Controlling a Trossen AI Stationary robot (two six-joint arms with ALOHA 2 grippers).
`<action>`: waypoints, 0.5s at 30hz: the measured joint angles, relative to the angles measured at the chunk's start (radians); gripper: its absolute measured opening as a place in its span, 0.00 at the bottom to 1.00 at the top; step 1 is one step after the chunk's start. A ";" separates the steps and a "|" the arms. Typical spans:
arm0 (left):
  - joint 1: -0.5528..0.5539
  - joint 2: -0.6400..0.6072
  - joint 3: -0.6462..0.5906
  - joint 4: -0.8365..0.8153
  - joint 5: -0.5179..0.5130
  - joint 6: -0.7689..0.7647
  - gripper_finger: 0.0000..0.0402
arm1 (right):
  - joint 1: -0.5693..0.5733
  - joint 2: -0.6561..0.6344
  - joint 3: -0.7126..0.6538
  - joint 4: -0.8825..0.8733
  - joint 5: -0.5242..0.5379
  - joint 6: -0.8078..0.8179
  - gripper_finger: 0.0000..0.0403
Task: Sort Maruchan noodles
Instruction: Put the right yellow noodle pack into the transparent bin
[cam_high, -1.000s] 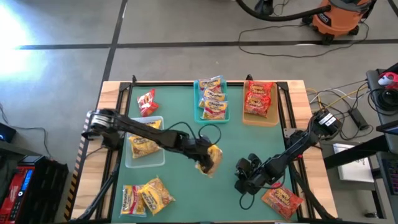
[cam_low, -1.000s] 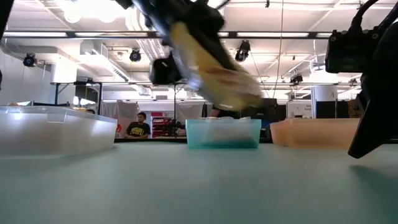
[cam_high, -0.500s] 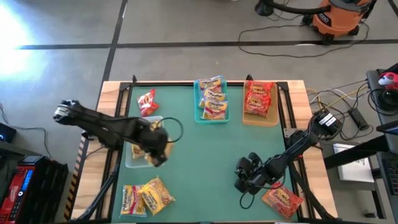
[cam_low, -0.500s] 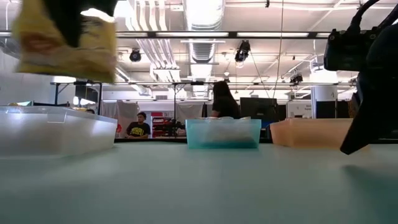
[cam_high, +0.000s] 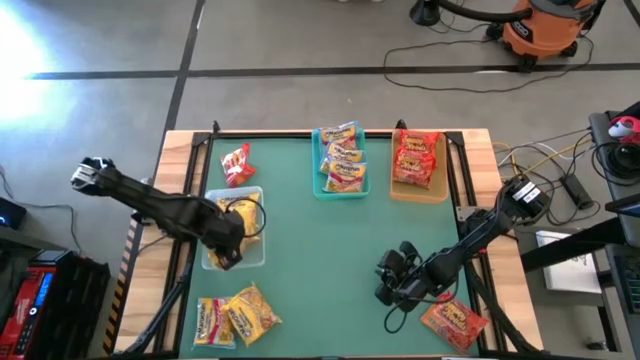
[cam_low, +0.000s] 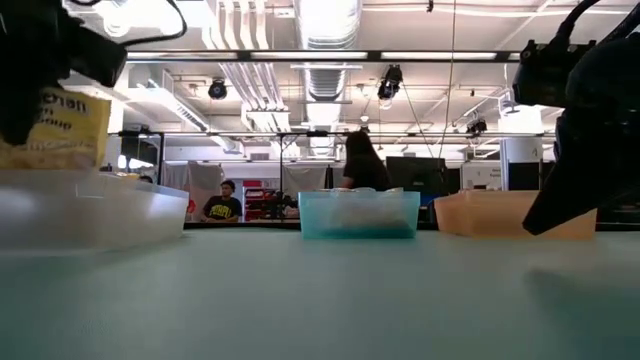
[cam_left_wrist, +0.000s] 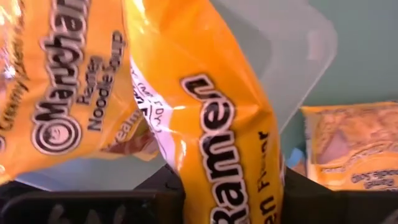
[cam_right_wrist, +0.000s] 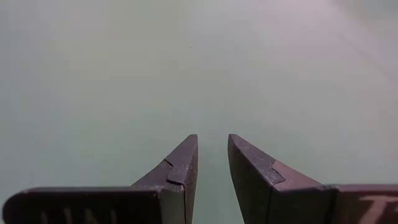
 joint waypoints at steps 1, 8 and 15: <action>0.000 0.004 -0.009 0.002 0.009 -0.002 0.22 | -0.001 0.000 0.000 0.001 0.000 0.003 0.20; -0.001 0.026 -0.014 -0.038 0.046 0.035 0.35 | -0.004 0.000 0.000 0.012 0.000 0.043 0.20; -0.002 0.033 0.025 -0.058 0.011 0.230 0.42 | -0.016 0.000 0.000 0.015 0.001 0.042 0.20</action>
